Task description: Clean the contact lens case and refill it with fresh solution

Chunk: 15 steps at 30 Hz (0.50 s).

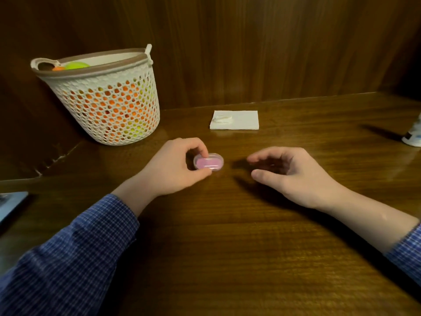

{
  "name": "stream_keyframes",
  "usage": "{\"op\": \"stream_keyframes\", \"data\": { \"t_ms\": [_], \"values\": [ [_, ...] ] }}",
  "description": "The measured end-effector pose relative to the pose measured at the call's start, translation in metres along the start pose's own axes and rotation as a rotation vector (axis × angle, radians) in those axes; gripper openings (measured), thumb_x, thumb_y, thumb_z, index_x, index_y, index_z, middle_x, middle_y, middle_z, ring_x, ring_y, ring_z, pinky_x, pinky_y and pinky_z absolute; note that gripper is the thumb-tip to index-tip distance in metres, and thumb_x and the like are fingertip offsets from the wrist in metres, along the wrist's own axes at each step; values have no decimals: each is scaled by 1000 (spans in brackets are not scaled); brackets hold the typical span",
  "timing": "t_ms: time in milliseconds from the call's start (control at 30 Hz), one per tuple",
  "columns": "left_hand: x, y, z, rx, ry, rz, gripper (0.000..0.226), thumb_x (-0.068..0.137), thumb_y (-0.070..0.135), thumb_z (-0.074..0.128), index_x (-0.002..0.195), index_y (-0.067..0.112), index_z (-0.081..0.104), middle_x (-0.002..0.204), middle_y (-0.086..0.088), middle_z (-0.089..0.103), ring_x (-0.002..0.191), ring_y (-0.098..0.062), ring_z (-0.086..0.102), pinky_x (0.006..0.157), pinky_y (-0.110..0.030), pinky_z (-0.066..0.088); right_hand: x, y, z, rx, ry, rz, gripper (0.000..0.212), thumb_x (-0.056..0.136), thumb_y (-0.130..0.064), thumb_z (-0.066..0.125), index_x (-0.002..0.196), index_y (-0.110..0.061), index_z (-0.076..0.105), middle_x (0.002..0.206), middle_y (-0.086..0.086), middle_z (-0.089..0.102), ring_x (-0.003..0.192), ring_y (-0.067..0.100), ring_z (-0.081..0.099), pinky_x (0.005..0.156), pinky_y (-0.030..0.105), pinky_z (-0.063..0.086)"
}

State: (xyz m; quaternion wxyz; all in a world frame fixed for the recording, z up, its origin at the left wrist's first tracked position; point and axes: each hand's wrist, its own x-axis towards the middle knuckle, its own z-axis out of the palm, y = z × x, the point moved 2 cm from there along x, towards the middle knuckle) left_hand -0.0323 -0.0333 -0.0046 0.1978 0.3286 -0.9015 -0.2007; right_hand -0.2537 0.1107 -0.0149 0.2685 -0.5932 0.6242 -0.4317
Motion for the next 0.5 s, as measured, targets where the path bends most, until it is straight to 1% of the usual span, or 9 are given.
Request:
{"op": "stream_keyframes", "data": {
  "t_ms": [100, 200, 233, 300, 333, 367, 433, 467, 500],
  "values": [
    [4, -18, -8, 48, 7, -63, 23, 82, 38, 81, 96, 42, 63, 102, 21, 64, 93, -1, 62, 72, -16, 46, 0, 1, 0, -23, -5, -3, 26, 89, -25, 77, 113, -35, 74, 110, -20, 74, 103, -6, 68, 95, 21, 54],
    [6, -31, -16, 77, 1, -99, 24, 84, 36, 80, 99, 42, 63, 106, 18, 63, 75, 2, 62, 59, -11, 44, 1, 3, -1, -36, -9, -11, 25, 90, -24, 76, 112, -35, 74, 106, -20, 75, 101, -8, 68, 87, 14, 54],
    [7, -35, -17, 78, -5, -99, 25, 84, 35, 80, 100, 42, 63, 108, 17, 63, 76, 2, 62, 59, -10, 44, 1, 5, -1, -44, -9, -12, 24, 90, -24, 76, 111, -35, 74, 106, -21, 75, 100, -9, 68, 86, 13, 54],
    [8, -37, -18, 70, -19, -102, 25, 85, 32, 80, 102, 41, 63, 112, 15, 64, 90, -2, 64, 67, -14, 47, 2, 6, -2, -66, -12, -9, 23, 90, -26, 76, 111, -36, 74, 106, -21, 74, 100, -9, 67, 86, 14, 53],
    [8, -38, -18, 59, -17, -104, 26, 85, 30, 79, 103, 40, 63, 114, 14, 64, 94, -3, 63, 69, -15, 47, 2, 6, -2, -66, -8, -4, 22, 91, -26, 76, 110, -37, 75, 105, -20, 74, 100, -9, 67, 87, 16, 53],
    [8, -40, -18, 62, -18, -100, 26, 85, 29, 79, 103, 40, 63, 114, 14, 64, 93, -2, 62, 68, -13, 46, 2, 8, -3, -66, -5, -1, 21, 91, -27, 76, 109, -38, 75, 104, -20, 75, 99, -7, 68, 86, 19, 55],
    [6, -38, -20, 77, -15, -109, 27, 85, 29, 79, 103, 41, 63, 114, 16, 63, 78, 1, 59, 59, -9, 41, 1, 6, -3, -62, 0, 4, 18, 91, -28, 75, 106, -38, 75, 101, -18, 76, 96, 3, 72, 84, 27, 62],
    [5, -36, -21, 92, 10, -90, 26, 84, 30, 79, 103, 41, 63, 114, 16, 62, 75, 0, 58, 57, -8, 40, 0, 6, -4, -62, 30, -1, 17, 91, -28, 75, 105, -37, 76, 100, -20, 76, 95, 7, 72, 83, 29, 63],
    [3, -32, -22, 87, 49, -80, 25, 83, 33, 79, 102, 40, 63, 114, 15, 61, 80, -1, 58, 60, -9, 39, -2, 6, -4, -68, 67, -16, 16, 91, -27, 74, 104, -37, 76, 100, -23, 75, 95, 5, 72, 83, 28, 63]
  ]
}}
